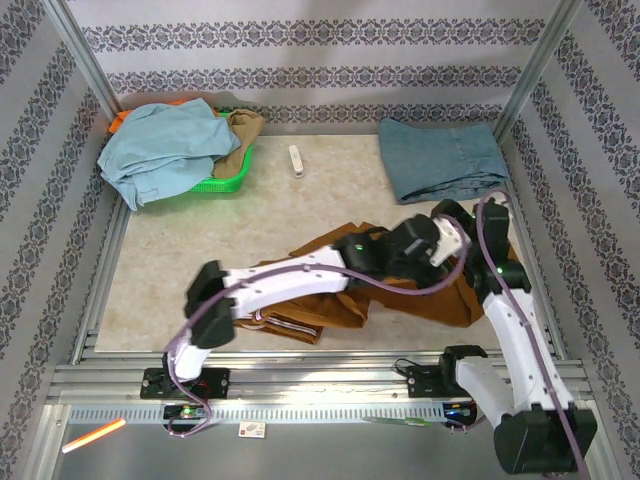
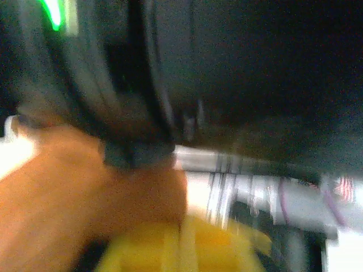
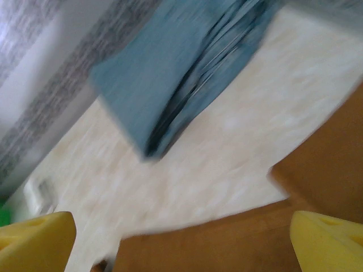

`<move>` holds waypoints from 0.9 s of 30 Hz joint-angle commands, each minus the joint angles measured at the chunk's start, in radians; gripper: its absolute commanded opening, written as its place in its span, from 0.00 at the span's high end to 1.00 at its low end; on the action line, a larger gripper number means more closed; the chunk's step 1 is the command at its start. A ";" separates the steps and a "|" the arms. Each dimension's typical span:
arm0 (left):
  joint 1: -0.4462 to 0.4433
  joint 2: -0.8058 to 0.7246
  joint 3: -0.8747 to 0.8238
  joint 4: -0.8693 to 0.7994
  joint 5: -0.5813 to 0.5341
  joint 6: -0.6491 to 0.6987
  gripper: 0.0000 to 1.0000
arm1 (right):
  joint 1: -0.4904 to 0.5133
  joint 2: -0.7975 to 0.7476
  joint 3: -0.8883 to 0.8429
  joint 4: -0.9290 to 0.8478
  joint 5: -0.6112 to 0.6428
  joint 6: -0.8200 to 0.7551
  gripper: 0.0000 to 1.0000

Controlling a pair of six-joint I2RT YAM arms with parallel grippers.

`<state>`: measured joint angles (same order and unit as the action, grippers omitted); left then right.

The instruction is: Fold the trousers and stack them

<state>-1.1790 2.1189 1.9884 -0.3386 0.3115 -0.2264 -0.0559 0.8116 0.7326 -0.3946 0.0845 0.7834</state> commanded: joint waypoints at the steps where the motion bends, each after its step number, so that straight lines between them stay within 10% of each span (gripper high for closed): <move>1: -0.011 0.087 0.135 0.091 0.246 -0.004 1.00 | -0.035 -0.069 -0.027 -0.043 0.084 0.041 0.03; 5: 0.008 0.160 0.244 -0.006 0.279 0.006 0.85 | -0.060 -0.069 -0.026 -0.045 0.041 0.022 0.02; 9: 0.070 0.064 0.078 0.082 0.260 -0.056 0.31 | -0.066 -0.043 -0.025 -0.041 0.031 0.020 0.02; 27: 0.323 -0.613 -0.659 -0.132 -0.567 -0.309 0.02 | -0.040 0.148 0.136 -0.023 -0.275 -0.113 0.06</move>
<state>-0.8661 1.6260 1.4551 -0.3523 -0.0422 -0.4259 -0.1635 0.9463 0.8379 -0.4145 -0.0978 0.7315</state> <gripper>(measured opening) 0.967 0.942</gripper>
